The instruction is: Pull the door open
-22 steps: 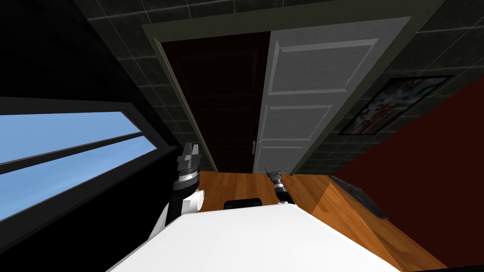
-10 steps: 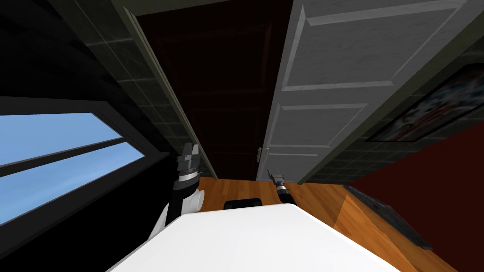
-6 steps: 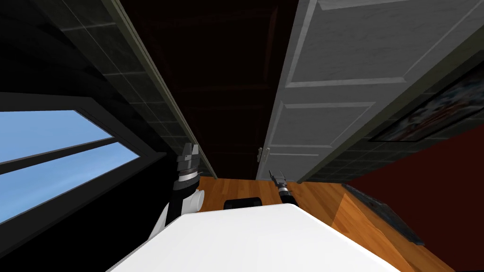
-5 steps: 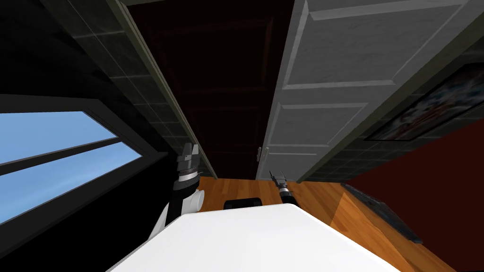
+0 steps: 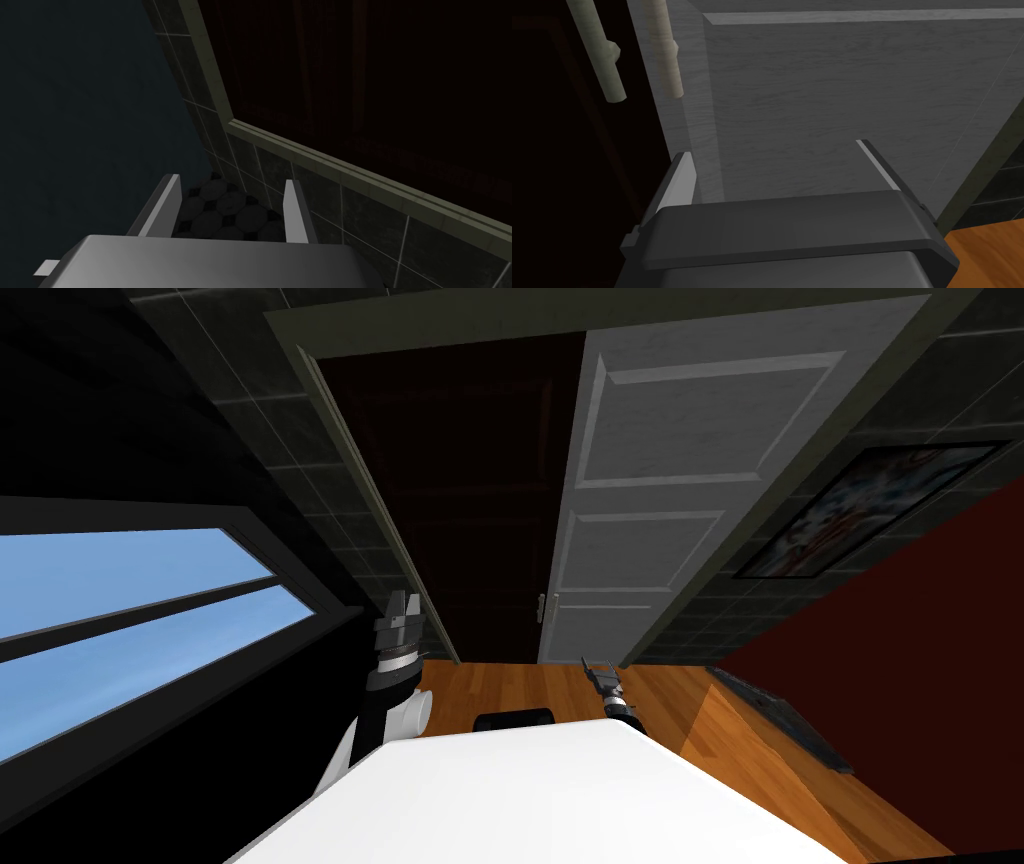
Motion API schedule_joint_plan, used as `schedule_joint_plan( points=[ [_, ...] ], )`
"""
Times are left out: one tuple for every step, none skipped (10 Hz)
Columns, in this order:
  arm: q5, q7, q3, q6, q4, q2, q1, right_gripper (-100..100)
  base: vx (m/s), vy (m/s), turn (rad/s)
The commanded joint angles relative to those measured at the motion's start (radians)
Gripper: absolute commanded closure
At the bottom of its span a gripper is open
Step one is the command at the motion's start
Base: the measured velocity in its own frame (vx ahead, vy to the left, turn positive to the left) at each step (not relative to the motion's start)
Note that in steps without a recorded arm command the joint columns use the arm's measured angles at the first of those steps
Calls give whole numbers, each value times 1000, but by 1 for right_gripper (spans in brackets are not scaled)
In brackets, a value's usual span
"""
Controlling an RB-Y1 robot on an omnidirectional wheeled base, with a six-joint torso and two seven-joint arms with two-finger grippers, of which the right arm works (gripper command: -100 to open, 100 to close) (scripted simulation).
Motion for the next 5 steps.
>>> schedule_joint_plan(
  points=[
    [-11, -2, -22, -7, 29, -11, 16, -100, -84, -13, -19],
    [-15, -2, -28, -7, 34, -14, 21, -100, -103, -17, -28],
    [-21, -1, -40, -7, 46, -20, 30, -100, -105, -26, -15],
    [-33, 0, -62, -7, 66, -30, 44, -100, -131, -56, -8],
    [-33, 0, -62, -7, 66, -30, 44, -100, -106, -33, -4]
  ],
)
